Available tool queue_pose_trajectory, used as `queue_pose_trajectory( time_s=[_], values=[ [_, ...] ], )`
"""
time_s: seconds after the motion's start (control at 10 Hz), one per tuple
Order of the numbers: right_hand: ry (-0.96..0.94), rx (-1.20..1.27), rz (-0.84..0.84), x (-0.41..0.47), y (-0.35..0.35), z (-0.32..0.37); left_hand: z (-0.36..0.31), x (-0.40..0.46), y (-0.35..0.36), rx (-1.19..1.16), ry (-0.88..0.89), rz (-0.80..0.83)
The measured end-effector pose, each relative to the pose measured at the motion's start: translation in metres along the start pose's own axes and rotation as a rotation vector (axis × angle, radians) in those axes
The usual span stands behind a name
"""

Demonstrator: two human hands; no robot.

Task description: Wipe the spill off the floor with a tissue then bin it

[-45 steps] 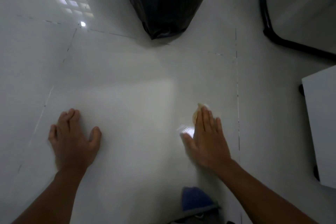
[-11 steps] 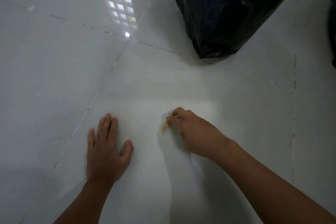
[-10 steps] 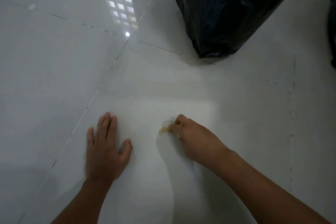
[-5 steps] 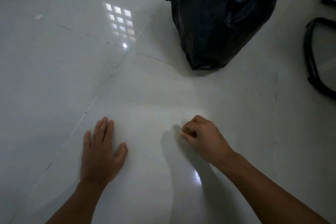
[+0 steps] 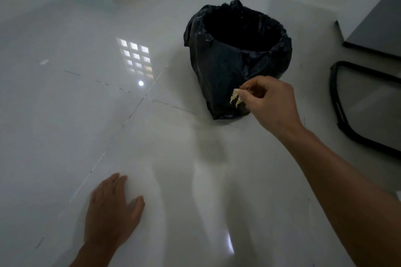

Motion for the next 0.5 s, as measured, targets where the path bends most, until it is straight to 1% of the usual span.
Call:
queue_pose_trajectory(
  time_s=[0.1, 0.2, 0.3, 0.4, 0.5],
  values=[
    [0.029, 0.003, -0.004, 0.015, -0.007, 0.000, -0.043, 0.037, -0.029, -0.041, 0.072, -0.018],
    [0.073, 0.059, -0.064, 0.037, -0.018, 0.004, -0.102, 0.085, -0.066, -0.120, 0.186, -0.055],
    [0.082, 0.081, -0.159, 0.069, -0.033, 0.009, -0.167, 0.136, -0.100, -0.179, 0.346, -0.119],
    [0.040, 0.079, -0.250, 0.104, -0.047, 0.013, -0.235, 0.182, -0.126, -0.214, 0.510, -0.171],
    [0.038, 0.016, -0.227, 0.122, -0.055, 0.014, -0.284, 0.212, -0.136, -0.166, 0.553, -0.088]
  ],
)
Point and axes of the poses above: each hand's wrist, its own x-axis towards the middle knuckle, its own y-axis out of the palm, z = x × y, the point moved 3 cm from there along x, towards the middle knuckle, and after that the axes turned 11 degrees about -x, right-handed, at the moved point
